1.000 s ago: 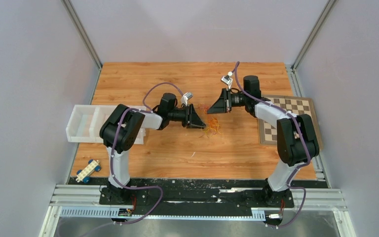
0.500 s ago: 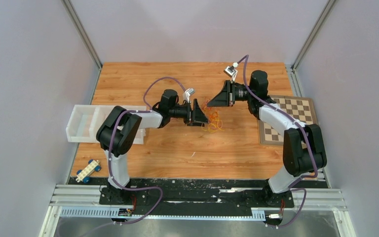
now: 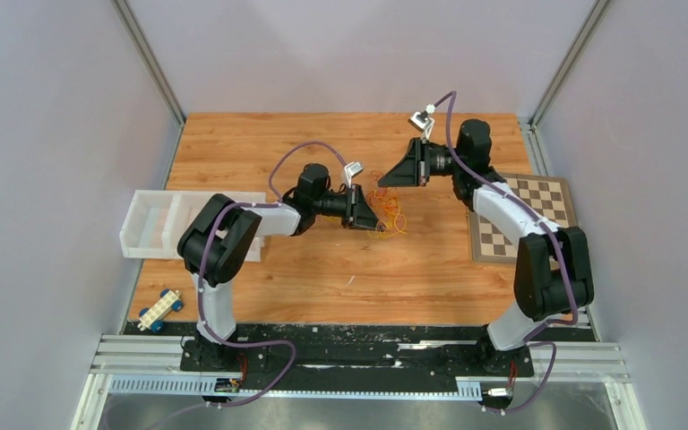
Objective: Untangle the cables
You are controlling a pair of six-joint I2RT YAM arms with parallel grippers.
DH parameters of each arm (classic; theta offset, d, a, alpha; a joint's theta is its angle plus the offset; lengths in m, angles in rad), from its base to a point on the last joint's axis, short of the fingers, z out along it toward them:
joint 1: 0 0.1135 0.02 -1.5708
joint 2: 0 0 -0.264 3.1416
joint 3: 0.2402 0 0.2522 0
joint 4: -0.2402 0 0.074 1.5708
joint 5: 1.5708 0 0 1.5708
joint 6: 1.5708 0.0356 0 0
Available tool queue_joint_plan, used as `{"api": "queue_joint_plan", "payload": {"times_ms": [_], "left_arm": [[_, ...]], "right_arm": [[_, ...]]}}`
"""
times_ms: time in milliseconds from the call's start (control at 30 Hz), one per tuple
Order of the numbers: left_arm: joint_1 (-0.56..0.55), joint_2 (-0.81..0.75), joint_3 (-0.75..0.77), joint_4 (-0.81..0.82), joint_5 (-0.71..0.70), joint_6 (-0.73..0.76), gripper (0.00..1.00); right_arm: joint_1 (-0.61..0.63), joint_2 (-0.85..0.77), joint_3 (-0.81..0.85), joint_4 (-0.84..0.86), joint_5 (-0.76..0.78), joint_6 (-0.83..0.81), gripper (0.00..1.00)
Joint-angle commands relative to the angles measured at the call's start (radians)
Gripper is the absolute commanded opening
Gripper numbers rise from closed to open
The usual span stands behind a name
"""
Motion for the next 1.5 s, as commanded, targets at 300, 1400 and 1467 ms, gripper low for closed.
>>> {"api": "queue_joint_plan", "payload": {"times_ms": [300, 1400, 1467], "left_arm": [[0.293, -0.276, 0.015, -0.810, -0.211, 0.597, 0.00], [0.761, -0.548, 0.195, -1.279, -0.357, 0.986, 0.00], [0.785, -0.546, 0.212, -1.272, -0.370, 0.973, 0.00]], "right_arm": [[-0.527, -0.015, 0.331, -0.871, 0.262, -0.774, 0.00], [-0.836, 0.121, 0.578, -0.982, 0.678, -1.065, 0.00], [-0.852, 0.130, 0.595, -0.982, 0.699, -1.075, 0.00]]}}
